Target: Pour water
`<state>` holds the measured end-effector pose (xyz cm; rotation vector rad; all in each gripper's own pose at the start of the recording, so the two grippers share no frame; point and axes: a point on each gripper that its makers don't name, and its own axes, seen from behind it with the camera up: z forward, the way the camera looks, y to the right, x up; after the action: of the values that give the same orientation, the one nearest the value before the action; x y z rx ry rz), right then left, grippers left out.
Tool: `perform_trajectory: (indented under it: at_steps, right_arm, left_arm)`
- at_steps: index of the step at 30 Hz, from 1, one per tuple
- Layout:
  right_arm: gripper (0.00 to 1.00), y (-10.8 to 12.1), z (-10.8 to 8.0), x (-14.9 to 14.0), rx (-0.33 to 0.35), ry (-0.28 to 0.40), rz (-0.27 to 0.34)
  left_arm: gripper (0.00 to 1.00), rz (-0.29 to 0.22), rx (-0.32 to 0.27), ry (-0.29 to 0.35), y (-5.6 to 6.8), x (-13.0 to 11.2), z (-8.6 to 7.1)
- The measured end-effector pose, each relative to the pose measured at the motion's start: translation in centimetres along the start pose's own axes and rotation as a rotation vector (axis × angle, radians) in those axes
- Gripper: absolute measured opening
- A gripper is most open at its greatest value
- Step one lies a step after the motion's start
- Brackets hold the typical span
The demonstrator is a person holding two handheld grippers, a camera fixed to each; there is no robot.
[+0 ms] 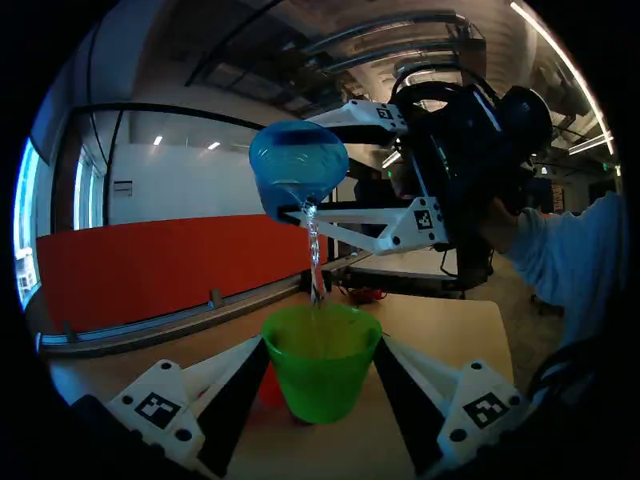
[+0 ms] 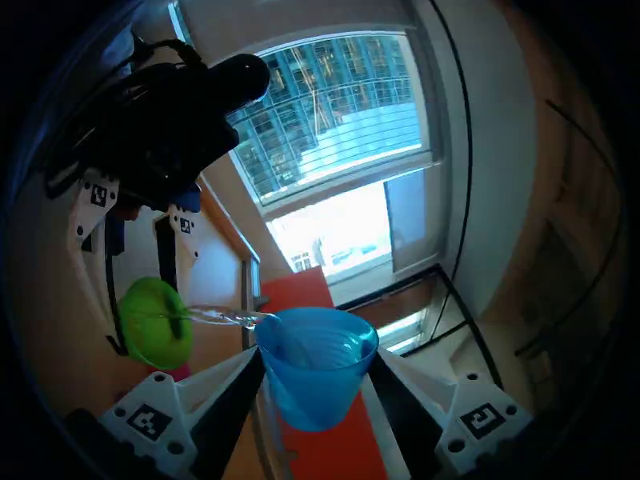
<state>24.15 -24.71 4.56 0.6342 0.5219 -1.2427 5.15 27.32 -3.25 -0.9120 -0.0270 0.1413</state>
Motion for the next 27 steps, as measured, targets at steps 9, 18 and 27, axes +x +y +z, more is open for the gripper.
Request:
perform_trajectory:
  at_steps: [9, 18, 27]
  right_arm:
    - [0.89, 0.6, 0.0, 0.2, -0.013, -0.006, -0.061]
    - [0.89, 1.3, 0.1, 0.5, -0.025, -0.011, -0.114]
    - [0.89, 1.8, 0.2, 1.1, -0.036, -0.013, -0.168]
  left_arm:
    - [0.87, 0.002, -0.002, 0.002, 0.2, 0.3, 0.0]
    - [0.87, 0.004, 0.000, 0.003, 0.2, 0.3, 0.0]
    - [0.86, 0.004, 0.000, 0.004, 0.2, 0.3, -0.2]
